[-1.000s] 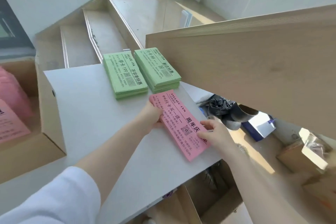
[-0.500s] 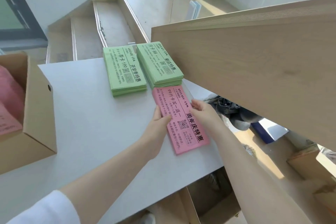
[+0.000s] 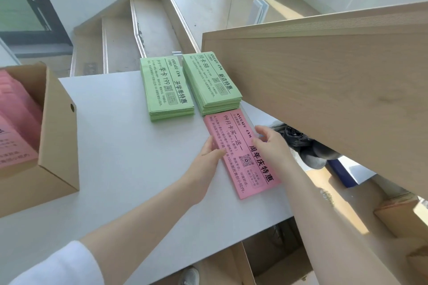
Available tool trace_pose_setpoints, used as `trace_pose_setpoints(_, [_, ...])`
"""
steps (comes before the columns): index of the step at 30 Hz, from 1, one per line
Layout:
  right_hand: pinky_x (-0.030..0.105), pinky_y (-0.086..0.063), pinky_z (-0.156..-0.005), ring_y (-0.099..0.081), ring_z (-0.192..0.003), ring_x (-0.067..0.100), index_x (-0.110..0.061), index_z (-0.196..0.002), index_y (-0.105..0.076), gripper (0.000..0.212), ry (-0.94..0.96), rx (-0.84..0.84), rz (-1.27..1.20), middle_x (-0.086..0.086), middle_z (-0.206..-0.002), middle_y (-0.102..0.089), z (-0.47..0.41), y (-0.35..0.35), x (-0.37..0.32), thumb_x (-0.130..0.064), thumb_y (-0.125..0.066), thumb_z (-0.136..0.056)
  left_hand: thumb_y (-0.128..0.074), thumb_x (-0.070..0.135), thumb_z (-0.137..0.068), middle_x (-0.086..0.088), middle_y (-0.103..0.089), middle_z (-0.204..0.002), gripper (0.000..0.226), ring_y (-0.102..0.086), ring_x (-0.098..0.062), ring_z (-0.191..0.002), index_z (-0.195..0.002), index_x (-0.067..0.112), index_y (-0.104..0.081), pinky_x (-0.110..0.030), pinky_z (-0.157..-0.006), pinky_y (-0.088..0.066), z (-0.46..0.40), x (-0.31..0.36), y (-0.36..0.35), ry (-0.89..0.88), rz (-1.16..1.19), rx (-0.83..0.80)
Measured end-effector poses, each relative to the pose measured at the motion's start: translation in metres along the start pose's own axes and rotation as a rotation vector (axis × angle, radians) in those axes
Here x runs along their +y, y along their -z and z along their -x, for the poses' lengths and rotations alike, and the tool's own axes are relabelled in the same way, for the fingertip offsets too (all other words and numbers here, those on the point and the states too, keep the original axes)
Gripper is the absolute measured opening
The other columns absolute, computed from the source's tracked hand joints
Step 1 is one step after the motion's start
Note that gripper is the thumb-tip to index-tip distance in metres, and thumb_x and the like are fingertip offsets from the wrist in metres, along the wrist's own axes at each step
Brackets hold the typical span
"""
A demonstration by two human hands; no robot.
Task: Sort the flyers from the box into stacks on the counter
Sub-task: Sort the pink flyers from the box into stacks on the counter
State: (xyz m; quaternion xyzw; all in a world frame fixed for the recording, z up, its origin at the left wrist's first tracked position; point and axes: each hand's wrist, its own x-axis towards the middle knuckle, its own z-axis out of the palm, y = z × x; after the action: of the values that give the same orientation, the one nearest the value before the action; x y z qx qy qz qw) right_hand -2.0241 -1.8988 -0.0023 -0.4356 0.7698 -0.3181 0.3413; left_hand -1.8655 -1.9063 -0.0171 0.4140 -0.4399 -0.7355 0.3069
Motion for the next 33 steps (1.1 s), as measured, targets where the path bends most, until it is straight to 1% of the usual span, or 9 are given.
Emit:
trace_pose_setpoints(3, [0.024, -0.038, -0.09, -0.05, -0.118, 0.012, -0.018, -0.125, -0.054, 0.032, 0.129, 0.085, 0.044, -0.005, -0.125, -0.057, 0.013, -0.006, -0.017, -0.015, -0.048, -0.094, -0.042, 0.01, -0.095, 0.016, -0.042, -0.125, 0.042, -0.03, 0.0, -0.128, -0.125, 0.039, -0.04, -0.022, -0.096, -0.024, 0.019, 0.016, 0.017, -0.011, -0.128, 0.075])
trace_pose_setpoints(5, [0.022, -0.042, -0.087, -0.055, -0.105, 0.008, -0.02, -0.114, -0.06, 0.024, 0.242, 0.042, -0.013, -0.01, -0.112, -0.062, 0.026, -0.02, -0.038, -0.014, -0.049, -0.094, -0.044, 0.012, -0.094, 0.007, -0.046, -0.13, 0.039, -0.042, -0.004, -0.121, -0.125, 0.036, -0.046, -0.021, -0.087, -0.032, 0.035, 0.028, 0.035, -0.053, -0.221, 0.123])
trace_pose_setpoints(8, [0.012, -0.042, -0.081, -0.058, -0.092, 0.002, -0.023, -0.101, -0.065, 0.019, 0.391, -0.082, -0.066, -0.014, -0.099, -0.065, 0.046, -0.053, -0.075, -0.012, -0.052, -0.092, -0.046, 0.009, -0.093, 0.007, -0.059, -0.115, 0.034, -0.054, 0.007, -0.098, -0.106, 0.038, -0.056, -0.012, -0.072, -0.041, 0.069, 0.048, 0.069, -0.198, -0.296, 0.187])
trace_pose_setpoints(10, [0.01, -0.042, -0.077, -0.059, -0.088, 0.003, -0.023, -0.095, -0.065, 0.018, 0.452, -0.161, -0.14, -0.012, -0.096, -0.066, 0.058, -0.08, -0.103, -0.01, -0.053, -0.091, -0.048, 0.005, -0.092, 0.007, -0.064, -0.105, 0.031, -0.058, 0.008, -0.089, -0.102, 0.033, -0.059, -0.005, -0.074, -0.043, 0.097, 0.063, 0.098, -0.306, -0.316, 0.229])
trace_pose_setpoints(16, [0.026, -0.047, -0.081, -0.06, -0.086, 0.004, -0.029, -0.084, -0.063, 0.027, 0.638, -0.377, -0.156, -0.014, -0.088, -0.067, 0.107, -0.173, -0.175, -0.004, -0.053, -0.09, -0.05, 0.006, -0.091, 0.007, -0.07, -0.091, 0.019, -0.066, -0.006, -0.084, -0.094, 0.019, -0.064, -0.013, -0.078, -0.048, 0.187, 0.1, 0.211, -0.522, -0.471, 0.443])
trace_pose_setpoints(21, [0.008, -0.039, -0.067, -0.055, -0.072, -0.006, -0.017, -0.093, -0.068, 0.019, 0.861, -0.384, 0.025, -0.02, -0.085, -0.06, 0.143, -0.25, -0.223, -0.004, -0.056, -0.087, -0.051, 0.007, -0.092, 0.015, -0.066, -0.093, 0.02, -0.059, 0.006, -0.088, -0.101, 0.022, -0.063, 0.0, -0.076, -0.038, 0.237, 0.111, 0.321, -0.488, -0.924, 0.67])
trace_pose_setpoints(24, [0.021, -0.045, -0.082, -0.059, -0.089, 0.006, -0.015, -0.103, -0.069, 0.022, 0.946, -0.346, 0.203, -0.015, -0.093, -0.064, 0.149, -0.294, -0.246, -0.006, -0.055, -0.088, -0.049, 0.007, -0.092, 0.007, -0.06, -0.114, 0.024, -0.051, -0.001, -0.101, -0.111, 0.014, -0.062, -0.009, -0.088, -0.034, 0.245, 0.118, 0.38, -0.463, -1.191, 0.65])
trace_pose_setpoints(28, [0.034, -0.038, -0.102, -0.044, -0.126, 0.019, -0.019, -0.13, -0.052, 0.037, 0.954, -0.291, 0.51, -0.004, -0.134, -0.053, 0.141, -0.343, -0.27, -0.013, -0.046, -0.094, -0.04, 0.007, -0.095, 0.002, -0.05, -0.135, 0.034, -0.043, -0.014, -0.127, -0.125, 0.012, -0.055, -0.024, -0.106, -0.031, 0.234, 0.131, 0.431, -0.426, -1.344, 0.485])
trace_pose_setpoints(33, [0.032, -0.033, -0.105, -0.041, -0.13, 0.022, -0.013, -0.134, -0.047, 0.04, 0.966, -0.212, 0.666, 0.001, -0.141, -0.047, 0.138, -0.364, -0.279, -0.011, -0.044, -0.094, -0.037, 0.019, -0.098, 0.002, -0.033, -0.15, 0.043, -0.022, -0.013, -0.141, -0.141, 0.015, -0.036, -0.021, -0.112, -0.011, 0.218, 0.133, 0.458, -0.348, -1.541, 0.309])
